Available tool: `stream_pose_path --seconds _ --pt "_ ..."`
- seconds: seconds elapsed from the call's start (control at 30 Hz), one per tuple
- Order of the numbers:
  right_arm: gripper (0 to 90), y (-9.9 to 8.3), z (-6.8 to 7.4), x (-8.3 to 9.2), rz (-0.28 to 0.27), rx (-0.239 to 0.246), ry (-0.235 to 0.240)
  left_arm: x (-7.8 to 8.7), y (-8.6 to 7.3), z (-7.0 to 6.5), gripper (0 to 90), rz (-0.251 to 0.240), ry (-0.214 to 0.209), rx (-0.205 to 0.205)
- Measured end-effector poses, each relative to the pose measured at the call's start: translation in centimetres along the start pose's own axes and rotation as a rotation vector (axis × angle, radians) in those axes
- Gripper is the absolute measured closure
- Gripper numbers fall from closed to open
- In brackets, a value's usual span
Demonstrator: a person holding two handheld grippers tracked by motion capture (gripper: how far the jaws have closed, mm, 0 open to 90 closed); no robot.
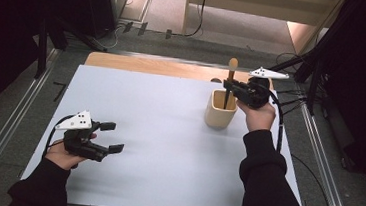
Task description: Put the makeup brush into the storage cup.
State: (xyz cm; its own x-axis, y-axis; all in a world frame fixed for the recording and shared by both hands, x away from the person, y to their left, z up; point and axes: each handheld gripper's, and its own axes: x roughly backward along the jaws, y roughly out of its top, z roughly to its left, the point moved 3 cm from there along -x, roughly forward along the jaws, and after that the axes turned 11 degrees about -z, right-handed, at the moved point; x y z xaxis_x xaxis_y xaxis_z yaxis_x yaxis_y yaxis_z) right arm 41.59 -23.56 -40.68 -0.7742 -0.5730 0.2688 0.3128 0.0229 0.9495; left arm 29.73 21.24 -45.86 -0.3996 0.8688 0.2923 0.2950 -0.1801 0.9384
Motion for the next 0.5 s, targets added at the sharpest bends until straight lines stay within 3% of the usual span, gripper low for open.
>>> stream_pose_path --seconds 0.5 --pt "78.5 -1.2 0.0 -0.2 0.028 -0.007 0.0 0.1 0.1 0.0 15.8 -0.004 -0.003 0.007"
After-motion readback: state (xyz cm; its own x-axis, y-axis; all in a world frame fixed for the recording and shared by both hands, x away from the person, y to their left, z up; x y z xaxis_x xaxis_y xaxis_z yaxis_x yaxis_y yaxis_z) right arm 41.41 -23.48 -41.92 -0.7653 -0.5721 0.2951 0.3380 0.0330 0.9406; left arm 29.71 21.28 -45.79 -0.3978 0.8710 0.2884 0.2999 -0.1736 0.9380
